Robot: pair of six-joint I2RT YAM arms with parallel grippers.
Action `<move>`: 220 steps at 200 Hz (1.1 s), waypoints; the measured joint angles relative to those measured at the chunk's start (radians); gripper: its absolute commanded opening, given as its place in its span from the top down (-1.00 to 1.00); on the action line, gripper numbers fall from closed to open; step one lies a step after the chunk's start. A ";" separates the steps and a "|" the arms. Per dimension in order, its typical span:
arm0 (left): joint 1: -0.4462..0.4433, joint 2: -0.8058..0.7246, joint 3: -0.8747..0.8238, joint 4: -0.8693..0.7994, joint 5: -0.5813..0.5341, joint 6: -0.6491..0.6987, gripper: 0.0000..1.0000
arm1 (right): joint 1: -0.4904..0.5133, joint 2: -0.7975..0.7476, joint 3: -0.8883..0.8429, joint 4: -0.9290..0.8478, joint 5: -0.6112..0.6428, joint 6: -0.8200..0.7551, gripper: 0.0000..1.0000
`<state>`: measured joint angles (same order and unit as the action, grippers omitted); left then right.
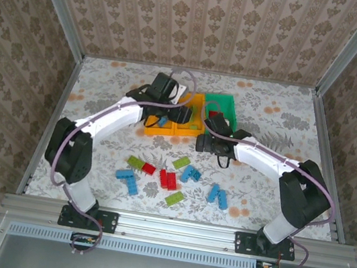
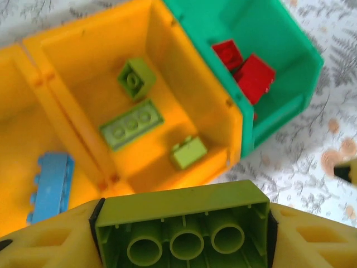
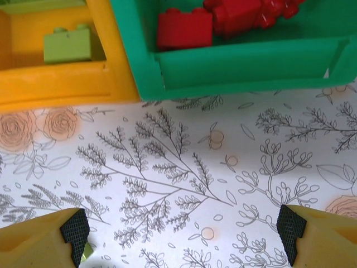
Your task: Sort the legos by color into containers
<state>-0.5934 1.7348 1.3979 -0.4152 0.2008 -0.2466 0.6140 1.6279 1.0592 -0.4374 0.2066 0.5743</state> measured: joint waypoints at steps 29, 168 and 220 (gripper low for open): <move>0.031 0.106 0.050 0.032 0.077 -0.012 -0.29 | 0.029 -0.013 -0.028 0.032 0.000 -0.003 -0.81; 0.078 0.179 0.008 0.299 0.282 -0.231 -1.00 | 0.232 0.163 0.137 0.025 -0.093 -0.162 -0.94; 0.140 0.097 -0.079 0.320 0.283 -0.259 -1.00 | 0.256 0.249 0.202 -0.036 -0.107 -0.215 -0.93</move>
<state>-0.4530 1.8313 1.3193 -0.0952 0.4835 -0.5060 0.8696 1.8767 1.2613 -0.4732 0.0994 0.3595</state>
